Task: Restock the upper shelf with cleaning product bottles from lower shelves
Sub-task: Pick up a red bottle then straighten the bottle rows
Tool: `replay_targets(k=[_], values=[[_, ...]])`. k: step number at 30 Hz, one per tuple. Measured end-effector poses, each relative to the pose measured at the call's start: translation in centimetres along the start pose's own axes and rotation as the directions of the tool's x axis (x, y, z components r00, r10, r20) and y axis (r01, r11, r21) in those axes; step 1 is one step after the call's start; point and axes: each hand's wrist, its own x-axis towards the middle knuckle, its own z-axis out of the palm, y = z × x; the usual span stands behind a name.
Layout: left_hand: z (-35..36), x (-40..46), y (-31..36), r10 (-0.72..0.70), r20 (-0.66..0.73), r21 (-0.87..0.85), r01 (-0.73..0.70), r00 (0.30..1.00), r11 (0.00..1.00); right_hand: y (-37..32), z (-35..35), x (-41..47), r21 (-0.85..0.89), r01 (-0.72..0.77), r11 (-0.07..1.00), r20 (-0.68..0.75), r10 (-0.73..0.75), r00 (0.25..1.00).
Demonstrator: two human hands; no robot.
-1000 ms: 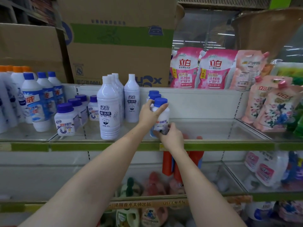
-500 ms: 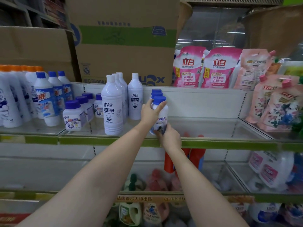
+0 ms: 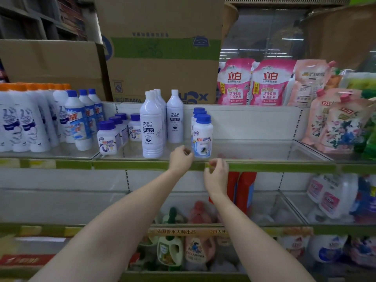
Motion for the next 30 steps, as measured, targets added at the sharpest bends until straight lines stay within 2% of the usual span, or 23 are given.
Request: replay_targets(k=[5,9,12,19,23,25,30], values=[[-0.5,-4.3,-4.6,0.036,0.155,0.128,-0.056,0.987,0.990,1.4,-1.4,-3.9,-0.074,-0.210,0.975,0.146,0.219,0.965],[-0.7,-6.7,-7.6,-0.021,0.256,0.165,-0.022,0.966,0.986,1.8,-2.9,-6.8,-0.149,-0.268,0.952,0.200,0.295,0.935],[-0.4,-8.2,-9.1,-0.009,0.319,0.192,-0.055,0.948,0.980,2.2,-3.7,-8.9,-0.195,-0.287,0.938,0.228,0.328,0.917],[2.2,-11.2,-9.6,0.021,0.429,0.195,-0.115,0.903,0.974,4.7,-6.0,-11.8,-0.237,-0.368,0.899,0.197,0.415,0.888],[4.7,-10.9,-8.4,0.045,0.549,0.167,-0.162,0.835,0.973,7.5,-6.8,-10.9,-0.243,-0.437,0.866,0.192,0.484,0.854],[6.4,-10.6,-8.0,0.048,0.556,0.151,-0.157,0.830,0.976,9.0,-7.2,-9.9,-0.249,-0.454,0.855,0.177,0.501,0.847],[11.5,-9.1,-7.3,0.040,0.464,0.142,-0.119,0.885,0.983,12.9,-8.4,-6.5,-0.164,-0.510,0.844,0.157,0.533,0.831]])
